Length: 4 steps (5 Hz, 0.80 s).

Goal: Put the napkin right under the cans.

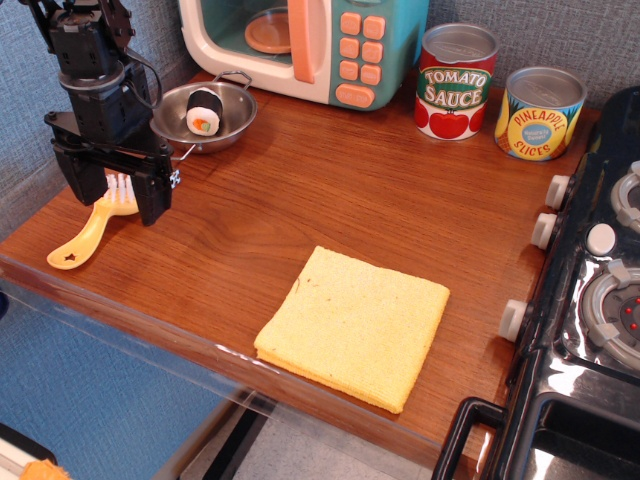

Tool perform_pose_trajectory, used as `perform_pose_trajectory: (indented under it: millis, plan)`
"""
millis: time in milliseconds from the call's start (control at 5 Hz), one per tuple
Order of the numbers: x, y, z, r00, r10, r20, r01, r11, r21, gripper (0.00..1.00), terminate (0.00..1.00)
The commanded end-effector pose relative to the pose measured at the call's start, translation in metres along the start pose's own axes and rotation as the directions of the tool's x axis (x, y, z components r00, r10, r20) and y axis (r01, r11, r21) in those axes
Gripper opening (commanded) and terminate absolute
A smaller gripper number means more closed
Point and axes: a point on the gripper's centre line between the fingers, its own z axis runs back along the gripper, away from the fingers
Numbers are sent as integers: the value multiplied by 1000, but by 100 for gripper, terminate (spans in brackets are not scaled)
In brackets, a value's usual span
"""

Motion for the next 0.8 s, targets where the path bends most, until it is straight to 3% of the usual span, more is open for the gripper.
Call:
perform_pose_trajectory:
  millis: [0,600]
  plan:
    - [0,0,0,1000,0,0,0,1000,0,100,0]
    - [-26,-92,25,974,-216,68,220,974,-48,100,0]
